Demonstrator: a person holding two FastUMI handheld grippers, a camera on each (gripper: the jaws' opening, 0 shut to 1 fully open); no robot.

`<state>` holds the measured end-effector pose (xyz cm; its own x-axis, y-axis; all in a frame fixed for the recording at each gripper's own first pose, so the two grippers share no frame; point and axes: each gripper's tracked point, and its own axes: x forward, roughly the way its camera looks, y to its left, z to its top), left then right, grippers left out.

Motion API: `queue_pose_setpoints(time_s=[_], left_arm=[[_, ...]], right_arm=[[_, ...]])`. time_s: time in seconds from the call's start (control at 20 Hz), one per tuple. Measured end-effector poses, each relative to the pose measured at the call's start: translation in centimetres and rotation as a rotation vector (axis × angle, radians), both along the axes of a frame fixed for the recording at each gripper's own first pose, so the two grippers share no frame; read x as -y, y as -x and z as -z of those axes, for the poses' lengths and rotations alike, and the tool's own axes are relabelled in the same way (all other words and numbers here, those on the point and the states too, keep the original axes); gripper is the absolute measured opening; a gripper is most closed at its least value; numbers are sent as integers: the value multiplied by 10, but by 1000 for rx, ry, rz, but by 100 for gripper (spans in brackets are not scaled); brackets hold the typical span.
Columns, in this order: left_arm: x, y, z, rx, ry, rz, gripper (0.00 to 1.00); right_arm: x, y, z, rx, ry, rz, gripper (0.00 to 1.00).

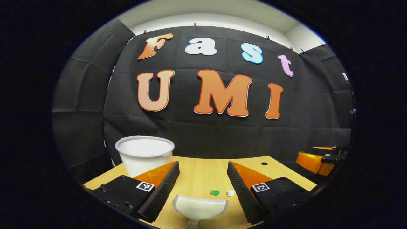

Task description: Pick up the small broom and dustpan from the desktop, sweep the trash into the dustpan with the broom, and then empty the trash into the garbage bin.

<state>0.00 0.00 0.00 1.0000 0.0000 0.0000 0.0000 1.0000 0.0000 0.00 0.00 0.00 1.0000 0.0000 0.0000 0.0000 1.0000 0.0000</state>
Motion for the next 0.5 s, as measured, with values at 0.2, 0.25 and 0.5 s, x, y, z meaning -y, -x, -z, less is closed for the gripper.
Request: queue_pose_setpoints(time_s=[0.2,0.25,0.5], left_arm=[[-18,3,-11,29,-18,-15,95],[-19,2,-9,25,-27,-12,95],[-11,-2,-11,14,-17,20,95]], right_arm=[[-6,-3,-3,-7,-29,12,96],[-6,-3,-4,-3,-26,14,96],[-8,-5,-9,6,1,18,95]])
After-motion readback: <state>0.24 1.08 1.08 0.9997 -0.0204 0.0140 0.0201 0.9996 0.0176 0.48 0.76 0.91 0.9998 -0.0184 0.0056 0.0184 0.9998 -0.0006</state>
